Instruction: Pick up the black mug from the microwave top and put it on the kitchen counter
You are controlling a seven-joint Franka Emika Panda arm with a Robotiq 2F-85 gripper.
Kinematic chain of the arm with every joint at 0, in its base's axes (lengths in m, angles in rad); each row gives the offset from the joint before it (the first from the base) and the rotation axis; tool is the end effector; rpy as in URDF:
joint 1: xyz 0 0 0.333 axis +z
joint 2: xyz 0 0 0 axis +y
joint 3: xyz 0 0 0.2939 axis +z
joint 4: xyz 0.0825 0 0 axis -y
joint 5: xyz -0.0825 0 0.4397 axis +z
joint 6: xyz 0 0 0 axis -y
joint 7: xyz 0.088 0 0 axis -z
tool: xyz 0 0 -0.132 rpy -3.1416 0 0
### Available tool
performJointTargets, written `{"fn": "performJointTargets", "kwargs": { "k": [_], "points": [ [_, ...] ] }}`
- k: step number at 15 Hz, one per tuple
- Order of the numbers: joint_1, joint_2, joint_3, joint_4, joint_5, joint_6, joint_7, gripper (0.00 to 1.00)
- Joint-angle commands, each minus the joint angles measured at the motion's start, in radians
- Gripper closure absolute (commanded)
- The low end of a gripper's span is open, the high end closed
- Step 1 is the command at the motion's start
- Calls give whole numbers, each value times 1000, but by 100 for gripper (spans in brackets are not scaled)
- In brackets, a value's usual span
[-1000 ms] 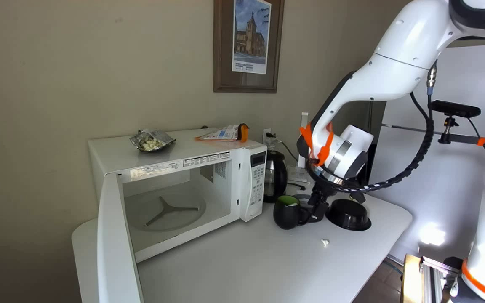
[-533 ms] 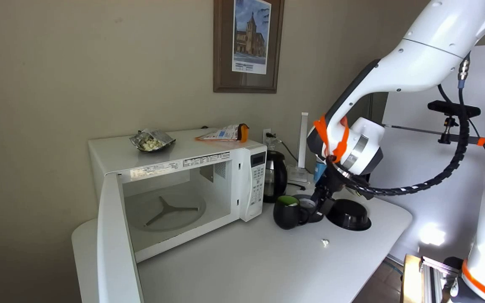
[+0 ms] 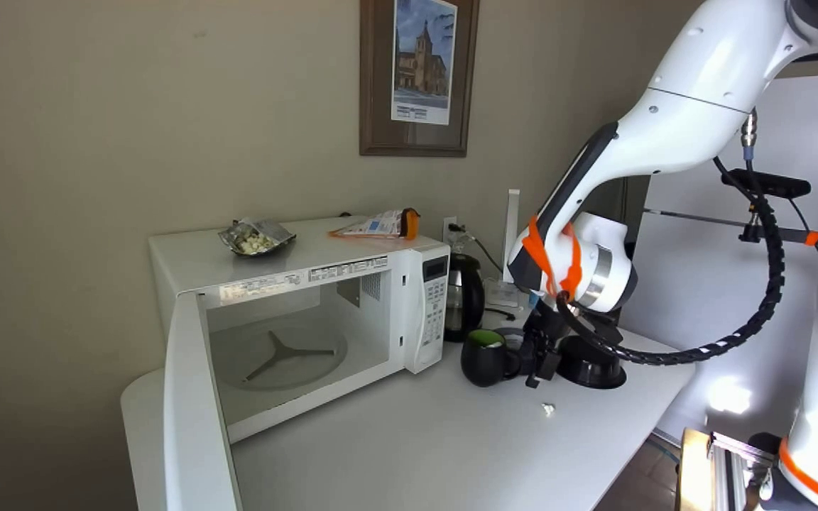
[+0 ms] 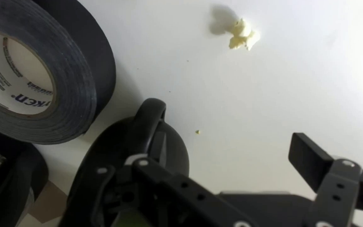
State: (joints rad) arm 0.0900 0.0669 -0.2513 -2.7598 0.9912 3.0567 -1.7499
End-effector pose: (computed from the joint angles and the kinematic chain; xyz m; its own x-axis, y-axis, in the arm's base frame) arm 0.3839 -0.1308 0.1110 0.7870 0.5728 0.2292 0.5538 -0.8196 0.1466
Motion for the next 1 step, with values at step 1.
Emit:
{"fn": "performJointTargets", "kwargs": {
  "k": [1],
  "points": [
    [0, 1, 0, 0, 0, 0, 0, 0]
  ]
}}
